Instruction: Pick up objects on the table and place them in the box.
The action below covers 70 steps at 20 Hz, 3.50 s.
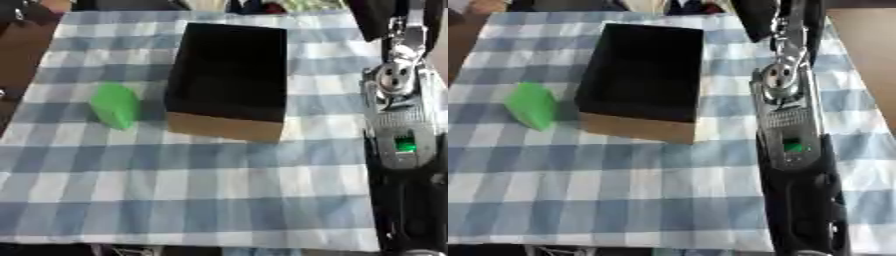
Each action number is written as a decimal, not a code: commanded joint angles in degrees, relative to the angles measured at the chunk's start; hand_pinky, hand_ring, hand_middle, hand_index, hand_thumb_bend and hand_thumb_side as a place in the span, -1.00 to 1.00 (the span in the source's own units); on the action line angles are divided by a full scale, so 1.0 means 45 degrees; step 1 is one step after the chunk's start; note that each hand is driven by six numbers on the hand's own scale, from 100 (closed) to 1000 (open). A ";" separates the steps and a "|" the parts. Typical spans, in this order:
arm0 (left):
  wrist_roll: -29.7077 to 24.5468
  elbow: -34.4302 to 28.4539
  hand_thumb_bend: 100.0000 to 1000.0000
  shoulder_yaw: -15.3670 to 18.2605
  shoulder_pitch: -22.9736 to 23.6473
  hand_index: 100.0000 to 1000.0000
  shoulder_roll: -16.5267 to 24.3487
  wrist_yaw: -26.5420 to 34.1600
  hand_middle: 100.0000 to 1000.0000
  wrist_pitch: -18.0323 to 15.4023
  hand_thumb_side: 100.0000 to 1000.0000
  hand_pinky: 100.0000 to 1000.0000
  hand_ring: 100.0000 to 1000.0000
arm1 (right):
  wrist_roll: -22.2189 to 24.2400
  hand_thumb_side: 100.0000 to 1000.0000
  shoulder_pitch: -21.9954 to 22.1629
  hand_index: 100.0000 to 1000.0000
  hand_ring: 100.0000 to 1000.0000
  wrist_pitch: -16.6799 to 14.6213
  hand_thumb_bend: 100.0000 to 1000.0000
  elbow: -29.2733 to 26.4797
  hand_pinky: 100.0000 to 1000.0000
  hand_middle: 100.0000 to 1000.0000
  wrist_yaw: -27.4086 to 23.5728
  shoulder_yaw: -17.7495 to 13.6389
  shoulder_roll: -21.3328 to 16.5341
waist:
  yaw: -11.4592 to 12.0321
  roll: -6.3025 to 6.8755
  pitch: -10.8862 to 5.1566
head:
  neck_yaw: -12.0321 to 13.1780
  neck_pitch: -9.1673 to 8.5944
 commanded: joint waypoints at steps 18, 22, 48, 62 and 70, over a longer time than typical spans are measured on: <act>-0.4182 0.0932 0.24 -0.1300 -0.1663 1.00 -0.1461 0.0751 0.83 0.0204 -1.00 1.00 0.73 | 0.0045 0.20 0.0098 0.90 0.81 -0.0090 -1.00 -0.0162 0.62 0.46 -0.0308 0.0145 0.0214 | -0.0104 0.0132 -0.0265 | 0.0404 -0.0165; -0.4182 0.1057 0.26 -0.1573 -0.1709 1.00 -0.1640 0.0532 0.84 -0.0212 -1.00 1.00 0.73 | 0.0036 0.22 0.0124 0.90 0.81 -0.0098 -1.00 -0.0182 0.62 0.45 -0.0364 0.0163 0.0239 | -0.0114 0.0139 -0.0241 | 0.0495 -0.0198; -0.4182 0.2851 0.30 -0.1883 -0.2043 0.84 -0.3114 -0.2168 0.66 -0.0529 -0.70 1.00 0.73 | -0.0238 0.27 0.0238 0.90 0.82 -0.0109 -1.00 -0.0413 0.62 0.44 -0.0618 0.0123 0.0242 | -0.0318 0.0220 -0.0019 | 0.0602 -0.0071; -0.4182 0.3747 0.27 -0.1402 -0.2090 0.74 -0.3543 -0.2935 0.53 -0.0041 -0.72 1.00 0.66 | -0.0425 0.29 0.0227 0.91 0.82 -0.0058 -1.00 -0.0481 0.62 0.44 -0.0803 0.0056 0.0098 | -0.0299 0.0237 0.0141 | 0.0564 0.0112; -0.4182 0.4106 0.18 -0.1284 -0.2061 0.69 -0.3684 -0.3506 0.42 -0.0313 -0.93 0.92 0.60 | -0.0443 0.31 0.0207 0.91 0.82 -0.0045 -1.00 -0.0452 0.63 0.44 -0.0906 0.0062 0.0070 | -0.0318 0.0227 0.0226 | 0.0526 0.0071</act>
